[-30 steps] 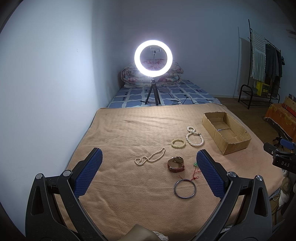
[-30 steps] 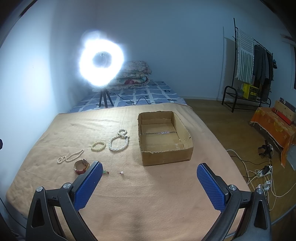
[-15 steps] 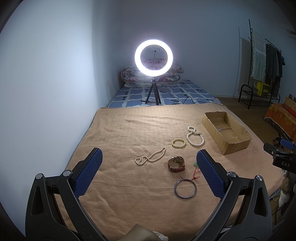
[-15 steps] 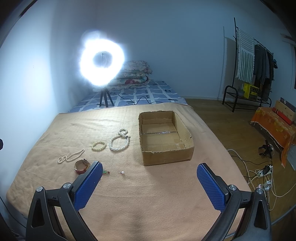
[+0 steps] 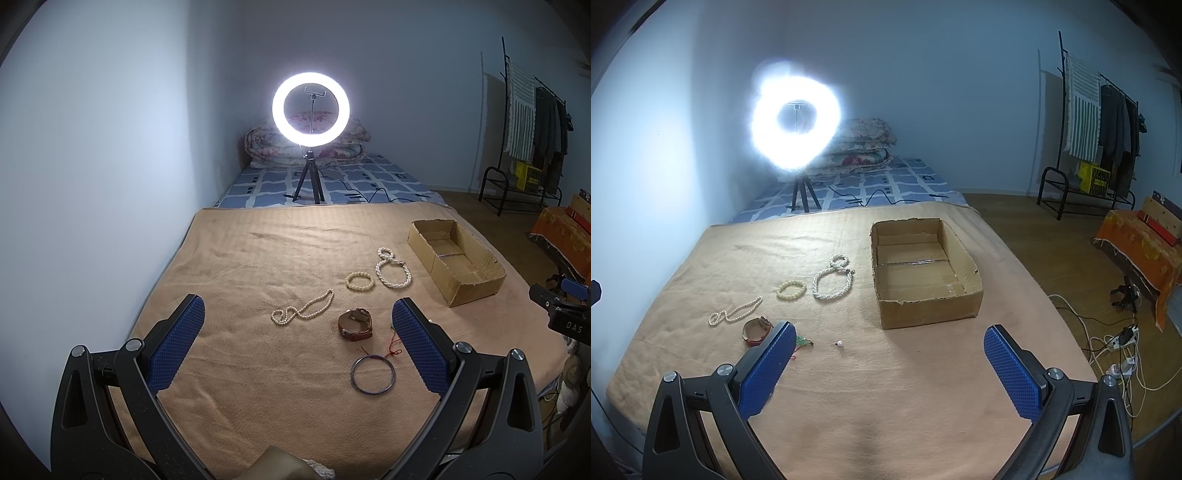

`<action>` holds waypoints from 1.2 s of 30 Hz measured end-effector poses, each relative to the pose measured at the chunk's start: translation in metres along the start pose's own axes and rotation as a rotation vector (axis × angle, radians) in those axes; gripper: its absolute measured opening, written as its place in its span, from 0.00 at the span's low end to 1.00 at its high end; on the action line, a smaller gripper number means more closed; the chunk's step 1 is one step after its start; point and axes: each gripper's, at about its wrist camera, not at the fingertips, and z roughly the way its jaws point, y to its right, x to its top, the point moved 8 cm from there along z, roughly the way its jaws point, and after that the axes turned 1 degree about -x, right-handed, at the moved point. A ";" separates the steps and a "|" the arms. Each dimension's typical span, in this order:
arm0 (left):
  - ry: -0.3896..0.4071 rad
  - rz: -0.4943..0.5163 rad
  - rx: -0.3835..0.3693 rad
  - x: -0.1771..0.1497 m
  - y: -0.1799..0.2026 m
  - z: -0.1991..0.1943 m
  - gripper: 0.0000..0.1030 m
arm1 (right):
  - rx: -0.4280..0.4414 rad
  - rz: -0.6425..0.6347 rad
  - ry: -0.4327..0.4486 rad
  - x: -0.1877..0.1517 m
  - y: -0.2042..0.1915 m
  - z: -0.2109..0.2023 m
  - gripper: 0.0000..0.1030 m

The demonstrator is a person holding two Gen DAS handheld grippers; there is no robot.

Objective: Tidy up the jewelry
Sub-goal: 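Close the left tool on the brown watch while the right tool grasps the dark bangle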

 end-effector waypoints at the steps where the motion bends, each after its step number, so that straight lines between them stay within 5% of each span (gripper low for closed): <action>1: -0.003 -0.003 0.002 -0.001 -0.001 0.002 1.00 | 0.002 0.001 -0.001 0.000 0.000 0.000 1.00; 14: -0.126 -0.062 0.010 -0.009 -0.029 0.055 1.00 | 0.063 -0.030 -0.007 0.005 -0.019 0.020 0.96; 23: -0.193 -0.107 -0.017 -0.011 -0.052 0.101 0.99 | 0.189 -0.067 -0.043 0.002 -0.050 0.047 0.93; 32: -0.352 -0.123 -0.128 -0.036 -0.036 0.140 0.68 | 0.360 -0.135 -0.261 -0.031 -0.102 0.090 0.74; 36: -0.441 -0.149 -0.223 -0.048 -0.020 0.155 0.65 | 0.423 -0.145 -0.380 -0.060 -0.120 0.108 0.62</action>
